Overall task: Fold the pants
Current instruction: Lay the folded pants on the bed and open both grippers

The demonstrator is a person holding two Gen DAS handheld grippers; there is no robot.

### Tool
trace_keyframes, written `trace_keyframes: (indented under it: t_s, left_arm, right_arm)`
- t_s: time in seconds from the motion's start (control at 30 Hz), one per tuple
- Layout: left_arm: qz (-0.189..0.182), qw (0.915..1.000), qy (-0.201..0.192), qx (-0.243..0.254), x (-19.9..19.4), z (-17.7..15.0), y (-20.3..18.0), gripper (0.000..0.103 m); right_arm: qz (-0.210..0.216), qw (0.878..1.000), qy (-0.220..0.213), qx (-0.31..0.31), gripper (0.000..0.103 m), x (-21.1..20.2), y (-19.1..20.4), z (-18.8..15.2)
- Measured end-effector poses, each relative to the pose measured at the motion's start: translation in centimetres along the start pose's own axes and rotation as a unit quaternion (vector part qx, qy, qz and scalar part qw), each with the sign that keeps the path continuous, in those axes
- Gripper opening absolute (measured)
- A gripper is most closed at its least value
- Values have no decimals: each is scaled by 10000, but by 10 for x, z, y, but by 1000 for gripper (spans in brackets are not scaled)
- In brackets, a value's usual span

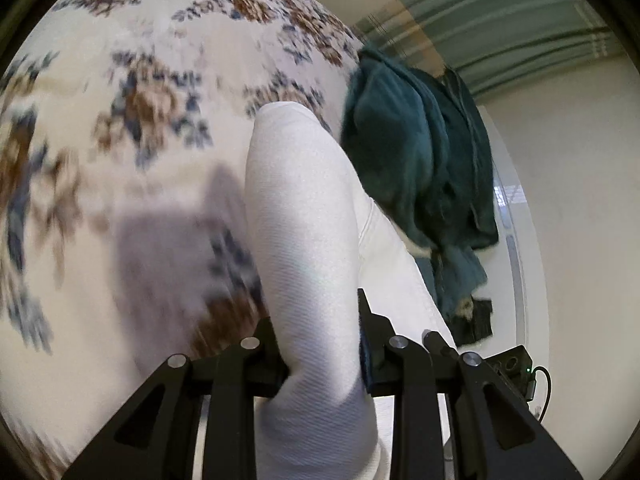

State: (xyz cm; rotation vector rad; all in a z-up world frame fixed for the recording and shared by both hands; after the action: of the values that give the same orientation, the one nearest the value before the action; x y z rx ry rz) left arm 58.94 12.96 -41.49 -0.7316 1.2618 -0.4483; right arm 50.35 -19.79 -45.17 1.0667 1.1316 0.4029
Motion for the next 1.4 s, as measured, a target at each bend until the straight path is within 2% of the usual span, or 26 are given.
trace_keyframes:
  t_s: [0.17, 0.3, 0.4, 0.5, 0.57, 0.67, 0.7, 0.73, 0.83, 0.93, 1.0, 1.07, 1.1, 1.2, 1.27, 1.3, 1.33, 1.4]
  left_arm:
    - [98, 9999, -69, 99, -2, 107, 63, 24]
    - [177, 9996, -159, 179, 11, 171, 108, 24]
    - [272, 9991, -141, 278, 28, 207, 136, 24]
    - [361, 9990, 0, 262, 47, 232, 167, 24]
    - [546, 9981, 168, 236, 60, 237, 182, 24]
    - [602, 9976, 340, 99, 68, 231, 200, 25]
    - [599, 9975, 372, 42, 68, 228, 204, 27]
    - [601, 9974, 391, -17, 68, 225, 206, 30]
    - [765, 9963, 388, -103, 65, 215, 207, 36]
    - [1112, 9931, 367, -79, 60, 211, 202, 40]
    - [1378, 9900, 315, -41, 54, 207, 196, 40]
    - [1722, 9848, 242, 3, 44, 201, 190, 41]
    - [1857, 9824, 207, 14, 39, 198, 188, 43]
    - [2318, 9726, 138, 98, 22, 185, 178, 66]
    - [2608, 9652, 66, 194, 9, 176, 170, 75]
    - [2732, 9617, 32, 229, 3, 172, 166, 79]
    - [2807, 9595, -2, 254, -3, 168, 163, 84]
    - [3008, 9532, -82, 300, -16, 161, 153, 89]
  right_arm:
    - [33, 10000, -10, -87, 37, 122, 27, 70]
    - [47, 9998, 22, -209, 37, 203, 30, 112]
    - [-21, 9998, 35, -201, 37, 258, 24, 138]
    - [-188, 9997, 88, -116, 37, 295, 13, 150]
    - [-369, 9992, 170, -65, 37, 315, 6, 153]
    - [-553, 9978, 359, -49, 39, 330, -4, 150]
    - [-615, 9972, 431, -7, 43, 333, -8, 149]
    - [-677, 9965, 489, 59, 51, 334, -12, 148]
    - [-933, 9934, 644, 153, 57, 335, -17, 148]
    - [-1238, 9890, 813, -1, 60, 333, -12, 149]
    - [-1501, 9845, 903, -74, 69, 329, -7, 146]
    - [-1650, 9812, 996, -100, 70, 323, -3, 143]
    - [-1798, 9784, 1013, -121, 74, 320, 0, 141]
    - [-2243, 9683, 1052, -318, 80, 309, 15, 131]
    - [-2571, 9598, 993, -530, 85, 298, 27, 124]
    - [-2901, 9495, 927, -752, 90, 293, 39, 120]
    - [-3046, 9444, 895, -857, 92, 286, 44, 114]
    - [-3467, 9277, 830, -1105, 94, 278, 63, 109]
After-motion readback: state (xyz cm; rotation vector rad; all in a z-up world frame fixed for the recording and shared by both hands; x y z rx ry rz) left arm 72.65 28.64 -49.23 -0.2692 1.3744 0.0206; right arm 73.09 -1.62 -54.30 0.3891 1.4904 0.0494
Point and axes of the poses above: each gripper's, at about its wrist camera, not at the fingertips, and x roughly the way its jaws point, y to its left, z to its top, the point moved 1 cm from there along x, roughly the way its jaws point, and after that the axes turned 10 degrees about y, right-handed, at the moved point
